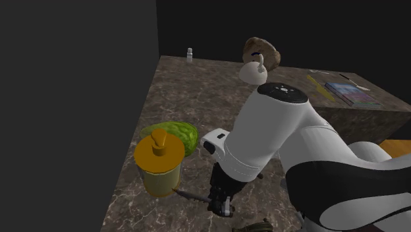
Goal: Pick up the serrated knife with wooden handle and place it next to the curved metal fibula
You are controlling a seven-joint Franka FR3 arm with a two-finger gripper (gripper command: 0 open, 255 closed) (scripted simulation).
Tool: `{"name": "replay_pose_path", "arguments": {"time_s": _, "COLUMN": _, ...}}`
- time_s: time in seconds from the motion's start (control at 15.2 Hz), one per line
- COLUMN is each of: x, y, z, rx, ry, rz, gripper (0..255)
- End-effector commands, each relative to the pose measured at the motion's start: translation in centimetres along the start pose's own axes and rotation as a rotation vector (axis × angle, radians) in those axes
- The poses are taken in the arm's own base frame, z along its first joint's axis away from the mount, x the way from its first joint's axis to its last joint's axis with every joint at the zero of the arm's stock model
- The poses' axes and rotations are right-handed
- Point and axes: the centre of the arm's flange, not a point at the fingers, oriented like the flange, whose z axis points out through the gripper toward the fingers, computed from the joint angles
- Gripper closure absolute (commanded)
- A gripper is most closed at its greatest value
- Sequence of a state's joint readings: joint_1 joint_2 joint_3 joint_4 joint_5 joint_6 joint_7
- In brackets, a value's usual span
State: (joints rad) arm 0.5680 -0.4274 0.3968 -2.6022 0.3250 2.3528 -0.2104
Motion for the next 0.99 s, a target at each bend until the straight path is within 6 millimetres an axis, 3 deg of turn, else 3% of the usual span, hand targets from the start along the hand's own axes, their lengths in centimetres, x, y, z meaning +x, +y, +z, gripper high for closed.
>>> {"name": "replay_pose_path", "arguments": {"time_s": 0.0, "x": -1.11, "y": -0.02, "z": 2.18, "rx": 0.009, "ry": -0.048, "rz": 0.0, "gripper": 255}}
{"name": "replay_pose_path", "arguments": {"time_s": 0.53, "x": -1.11, "y": -0.02, "z": 2.18, "rx": 0.009, "ry": -0.048, "rz": 0.0, "gripper": 255}}
{"name": "replay_pose_path", "arguments": {"time_s": 0.59, "x": -1.11, "y": -0.02, "z": 2.18, "rx": 0.009, "ry": -0.048, "rz": 0.0, "gripper": 0}}
{"name": "replay_pose_path", "arguments": {"time_s": 0.92, "x": -1.11, "y": -0.02, "z": 2.18, "rx": 0.009, "ry": -0.048, "rz": 0.0, "gripper": 0}}
